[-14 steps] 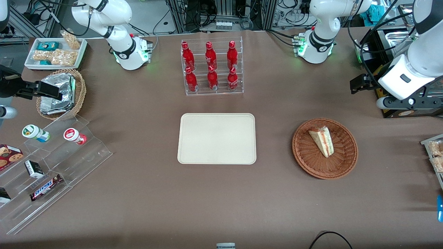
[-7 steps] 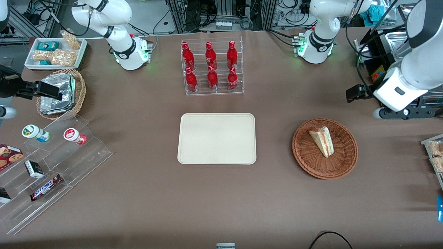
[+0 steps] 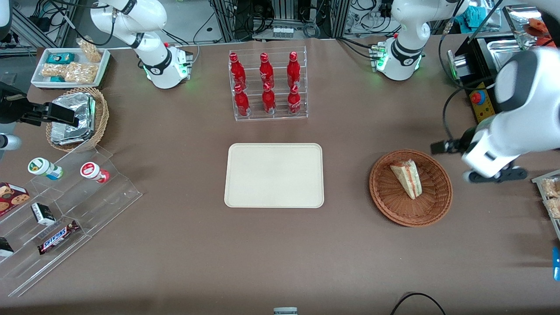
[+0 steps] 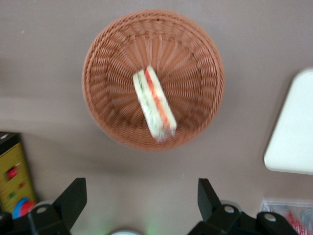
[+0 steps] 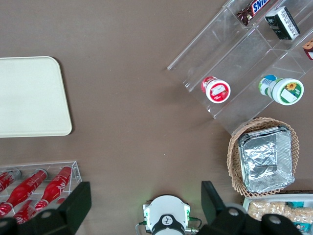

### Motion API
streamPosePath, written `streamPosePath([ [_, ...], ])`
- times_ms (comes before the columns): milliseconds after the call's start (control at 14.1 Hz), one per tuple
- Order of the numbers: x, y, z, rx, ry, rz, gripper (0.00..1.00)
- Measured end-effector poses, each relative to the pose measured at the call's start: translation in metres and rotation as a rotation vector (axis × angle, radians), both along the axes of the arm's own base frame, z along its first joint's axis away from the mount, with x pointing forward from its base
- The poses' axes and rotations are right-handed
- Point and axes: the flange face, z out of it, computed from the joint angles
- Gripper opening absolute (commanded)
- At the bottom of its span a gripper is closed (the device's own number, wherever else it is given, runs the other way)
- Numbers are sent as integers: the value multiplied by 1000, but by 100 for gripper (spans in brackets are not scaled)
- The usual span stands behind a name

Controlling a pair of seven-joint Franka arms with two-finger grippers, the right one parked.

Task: Place sandwich from basket to tray
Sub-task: 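Lower the left gripper over the sandwich in the wicker basket, then close the left gripper on the wrapped sandwich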

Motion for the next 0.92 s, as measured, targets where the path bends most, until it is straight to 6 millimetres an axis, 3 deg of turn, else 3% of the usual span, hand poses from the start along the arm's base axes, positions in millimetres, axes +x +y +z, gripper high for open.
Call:
streamPosePath([
  [212, -2, -3, -66, 13, -50, 130, 100],
  [495, -19, -5, -145, 19, -44, 216, 100],
  [636, -24, -5, -168, 14, -50, 228, 100],
  [919, -27, -3, -195, 11, -22, 246, 100],
])
